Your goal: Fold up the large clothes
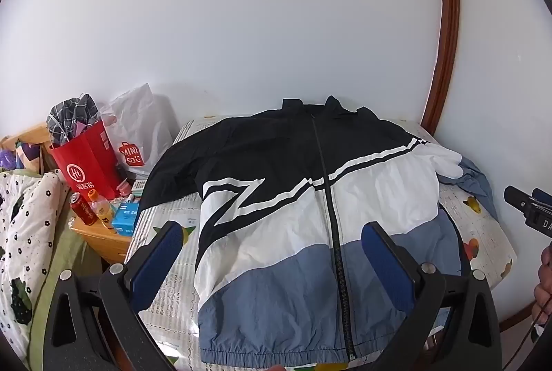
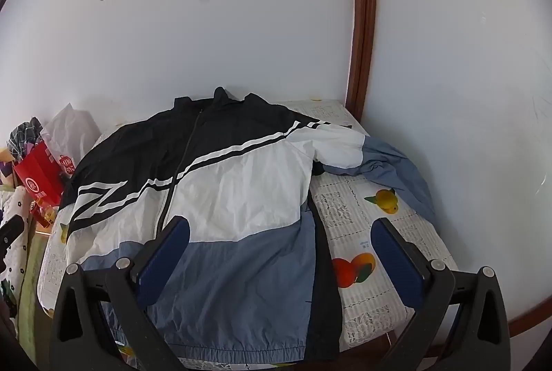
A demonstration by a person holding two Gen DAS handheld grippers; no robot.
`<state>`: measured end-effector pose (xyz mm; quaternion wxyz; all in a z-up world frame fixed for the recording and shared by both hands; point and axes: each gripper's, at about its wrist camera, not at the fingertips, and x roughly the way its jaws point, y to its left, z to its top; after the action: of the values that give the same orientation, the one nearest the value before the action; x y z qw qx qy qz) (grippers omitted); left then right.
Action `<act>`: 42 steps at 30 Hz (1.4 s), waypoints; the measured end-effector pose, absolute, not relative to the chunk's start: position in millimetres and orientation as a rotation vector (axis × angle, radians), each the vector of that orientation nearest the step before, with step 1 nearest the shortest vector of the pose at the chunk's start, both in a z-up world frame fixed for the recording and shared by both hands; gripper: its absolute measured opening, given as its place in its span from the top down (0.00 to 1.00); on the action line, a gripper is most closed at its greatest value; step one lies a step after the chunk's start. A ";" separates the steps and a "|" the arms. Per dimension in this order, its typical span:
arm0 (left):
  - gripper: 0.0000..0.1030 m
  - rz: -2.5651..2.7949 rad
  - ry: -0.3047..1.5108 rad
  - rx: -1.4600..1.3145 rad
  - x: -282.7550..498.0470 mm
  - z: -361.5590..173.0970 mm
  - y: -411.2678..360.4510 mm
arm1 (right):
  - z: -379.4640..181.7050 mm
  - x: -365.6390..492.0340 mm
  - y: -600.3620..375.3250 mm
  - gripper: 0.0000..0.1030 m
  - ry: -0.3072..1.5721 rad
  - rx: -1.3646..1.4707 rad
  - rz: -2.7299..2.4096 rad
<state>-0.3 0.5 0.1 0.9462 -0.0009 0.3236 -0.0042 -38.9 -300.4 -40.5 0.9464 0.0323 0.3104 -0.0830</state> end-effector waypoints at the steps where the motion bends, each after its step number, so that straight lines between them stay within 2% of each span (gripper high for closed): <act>1: 0.00 -0.008 0.659 -0.006 -0.6 0.1 1.2 | -40.4 -39.3 -300.2 0.00 0.631 0.065 -0.168; 6: 0.00 -0.019 0.695 -0.018 2.9 0.1 3.9 | -38.7 -39.7 -296.6 0.00 0.629 0.055 -0.171; 42: 0.00 -0.029 0.652 -0.007 -1.4 3.3 2.8 | -36.6 -43.9 -307.1 0.00 0.617 0.065 -0.183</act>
<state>-1.4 2.8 3.3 0.9473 -0.0035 0.3201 -0.0142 -43.9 -307.1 -36.6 0.9482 0.0318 0.3030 -0.0897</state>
